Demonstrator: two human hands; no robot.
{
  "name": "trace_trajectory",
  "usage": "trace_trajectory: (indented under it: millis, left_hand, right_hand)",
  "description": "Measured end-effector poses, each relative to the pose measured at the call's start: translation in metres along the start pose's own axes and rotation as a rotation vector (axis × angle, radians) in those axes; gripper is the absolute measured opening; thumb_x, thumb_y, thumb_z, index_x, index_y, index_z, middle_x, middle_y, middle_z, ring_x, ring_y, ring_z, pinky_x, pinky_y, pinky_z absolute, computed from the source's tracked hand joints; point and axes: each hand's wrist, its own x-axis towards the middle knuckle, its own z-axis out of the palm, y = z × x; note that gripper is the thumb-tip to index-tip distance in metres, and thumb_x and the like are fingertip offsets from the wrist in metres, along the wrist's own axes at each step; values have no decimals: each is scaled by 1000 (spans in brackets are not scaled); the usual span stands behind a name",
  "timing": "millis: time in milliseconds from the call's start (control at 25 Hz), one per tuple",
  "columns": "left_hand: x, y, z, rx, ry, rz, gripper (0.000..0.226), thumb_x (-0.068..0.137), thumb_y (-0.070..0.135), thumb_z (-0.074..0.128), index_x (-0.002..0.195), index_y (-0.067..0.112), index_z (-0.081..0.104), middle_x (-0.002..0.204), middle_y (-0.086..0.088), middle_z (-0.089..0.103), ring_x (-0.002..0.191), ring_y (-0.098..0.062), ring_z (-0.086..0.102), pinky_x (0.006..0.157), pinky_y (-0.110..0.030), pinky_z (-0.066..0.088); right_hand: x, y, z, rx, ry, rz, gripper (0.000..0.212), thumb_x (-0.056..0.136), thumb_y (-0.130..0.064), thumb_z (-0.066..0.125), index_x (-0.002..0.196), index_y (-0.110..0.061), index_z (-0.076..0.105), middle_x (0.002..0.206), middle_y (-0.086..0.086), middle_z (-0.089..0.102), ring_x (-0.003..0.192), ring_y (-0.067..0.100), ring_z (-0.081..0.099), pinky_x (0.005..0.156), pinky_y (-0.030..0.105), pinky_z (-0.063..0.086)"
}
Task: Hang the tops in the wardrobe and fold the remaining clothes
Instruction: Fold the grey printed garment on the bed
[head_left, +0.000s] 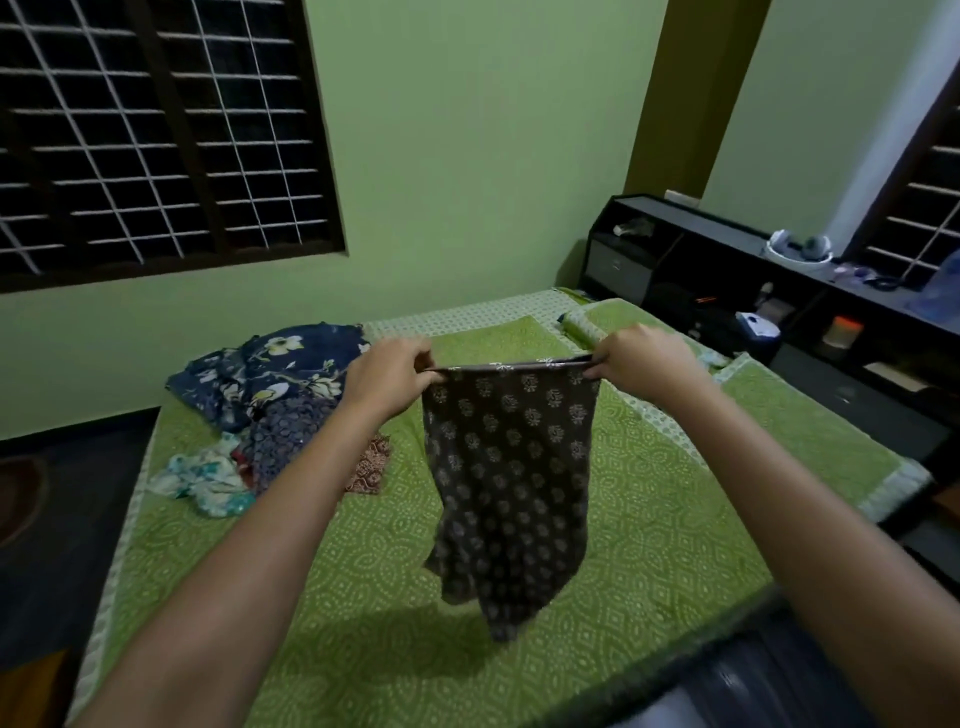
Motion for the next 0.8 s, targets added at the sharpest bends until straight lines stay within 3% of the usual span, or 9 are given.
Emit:
trace_trajectory:
  millis: [80, 160, 240, 320, 400, 440, 520, 640, 800]
  left_hand:
    - [8, 14, -13, -75, -40, 28, 18, 84, 41, 68, 87, 24, 64, 88, 6, 64, 77, -13, 55, 63, -28, 44]
    - [30, 25, -26, -216, 8, 39, 14, 83, 36, 70, 86, 24, 66, 79, 11, 61, 67, -11, 53, 62, -29, 44]
    - [75, 29, -21, -285, 63, 34, 11, 83, 33, 71, 87, 24, 66, 78, 11, 60, 65, -12, 51, 61, -29, 41]
    - [122, 29, 15, -209, -47, -12, 13, 86, 29, 69, 91, 18, 65, 87, 4, 64, 71, -15, 56, 64, -30, 43]
    - [166, 23, 78, -193, -204, -116, 9, 89, 20, 65, 90, 13, 60, 90, -2, 66, 67, -15, 64, 65, -32, 51]
    - [194, 17, 110, -236, -245, -190, 8, 91, 15, 62, 87, 13, 55, 89, -4, 65, 65, -15, 66, 64, -35, 53]
    - [238, 4, 165, -346, -269, -335, 18, 94, 7, 55, 80, 15, 47, 90, -8, 62, 74, -22, 68, 65, -37, 55]
    - [307, -11, 205, -329, -180, -382, 18, 94, 7, 52, 78, 15, 48, 92, -14, 63, 87, -30, 62, 72, -39, 50]
    - [358, -11, 194, -315, 35, -311, 7, 94, 11, 54, 87, 10, 52, 86, -6, 57, 75, -21, 51, 63, -29, 36]
  right_hand:
    - [3, 26, -19, 152, -19, -21, 24, 85, -45, 66, 93, -23, 73, 83, -3, 67, 76, 16, 61, 55, 27, 47]
    - [13, 50, -36, 424, 81, -7, 17, 80, -35, 74, 84, -18, 73, 71, -5, 68, 68, 12, 65, 63, 30, 54]
    - [49, 71, -29, 725, 240, 47, 12, 77, -22, 79, 82, -14, 71, 73, -3, 69, 57, 11, 66, 56, 21, 54]
    - [102, 77, 6, 872, 174, 87, 21, 73, -12, 81, 89, -8, 67, 82, 7, 69, 48, 10, 64, 45, 16, 49]
    - [161, 78, 63, 845, -60, 136, 40, 74, -3, 79, 109, -10, 61, 94, 15, 65, 52, 11, 64, 48, 22, 53]
    - [197, 81, 91, 801, -170, 174, 49, 76, 0, 77, 120, -9, 59, 99, 15, 65, 62, 13, 66, 57, 26, 56]
    - [255, 88, 137, 791, -273, 275, 39, 80, 3, 71, 117, 0, 61, 99, 16, 70, 81, 21, 69, 75, 34, 58]
    - [330, 99, 169, 842, -121, 383, 13, 85, 7, 61, 95, 2, 69, 84, 14, 70, 79, 28, 69, 76, 43, 58]
    - [386, 109, 166, 719, 153, 267, 21, 84, 6, 54, 88, -2, 73, 88, 16, 69, 84, 30, 63, 75, 35, 51]
